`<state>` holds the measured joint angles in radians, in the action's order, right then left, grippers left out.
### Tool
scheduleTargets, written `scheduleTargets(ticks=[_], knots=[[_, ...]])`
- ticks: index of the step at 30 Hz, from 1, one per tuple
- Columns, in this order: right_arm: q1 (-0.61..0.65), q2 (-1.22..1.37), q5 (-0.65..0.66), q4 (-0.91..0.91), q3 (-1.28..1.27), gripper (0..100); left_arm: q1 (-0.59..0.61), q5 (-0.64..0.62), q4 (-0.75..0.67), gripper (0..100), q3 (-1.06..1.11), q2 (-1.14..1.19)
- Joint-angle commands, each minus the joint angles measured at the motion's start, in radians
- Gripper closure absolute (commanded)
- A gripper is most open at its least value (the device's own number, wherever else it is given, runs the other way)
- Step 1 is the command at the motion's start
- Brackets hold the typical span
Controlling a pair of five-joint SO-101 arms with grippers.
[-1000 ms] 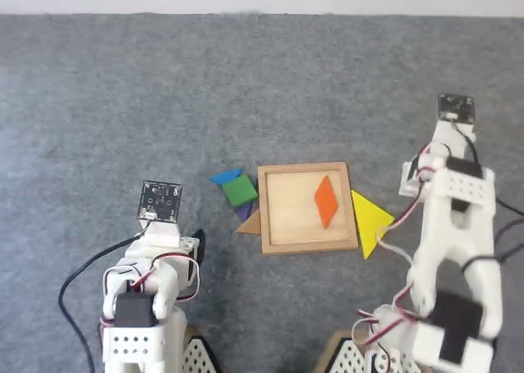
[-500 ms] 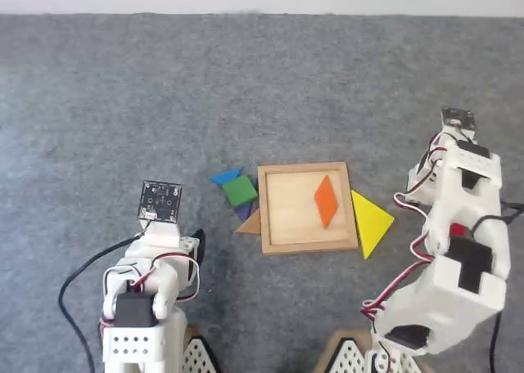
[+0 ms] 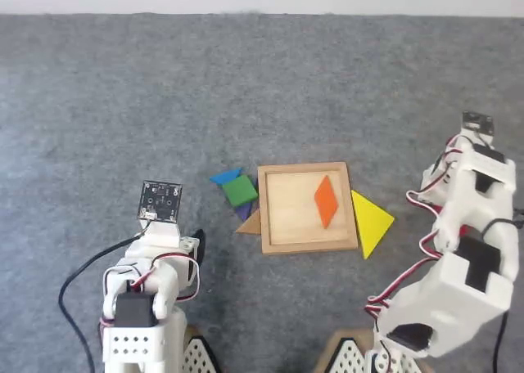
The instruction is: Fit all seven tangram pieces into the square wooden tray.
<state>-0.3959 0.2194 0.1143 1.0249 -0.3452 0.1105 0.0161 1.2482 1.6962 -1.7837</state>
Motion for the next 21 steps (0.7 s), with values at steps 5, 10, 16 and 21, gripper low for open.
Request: scheduleTargets(ticks=[5,10,16,21], knots=[[0.024,0.013,-0.034,-0.025,0.063,64.8,0.003,-0.009,0.002,82,-0.012,-0.011],[0.021,0.059,-0.031,-0.044,0.068,64.8,0.003,-0.009,0.002,82,-0.012,-0.011],[0.027,0.065,-0.055,-0.044,0.068,64.9,0.003,-0.009,0.002,82,-0.012,-0.011],[0.028,0.067,-0.206,-0.035,0.068,64.9,0.003,-0.009,0.002,82,-0.012,-0.011]])
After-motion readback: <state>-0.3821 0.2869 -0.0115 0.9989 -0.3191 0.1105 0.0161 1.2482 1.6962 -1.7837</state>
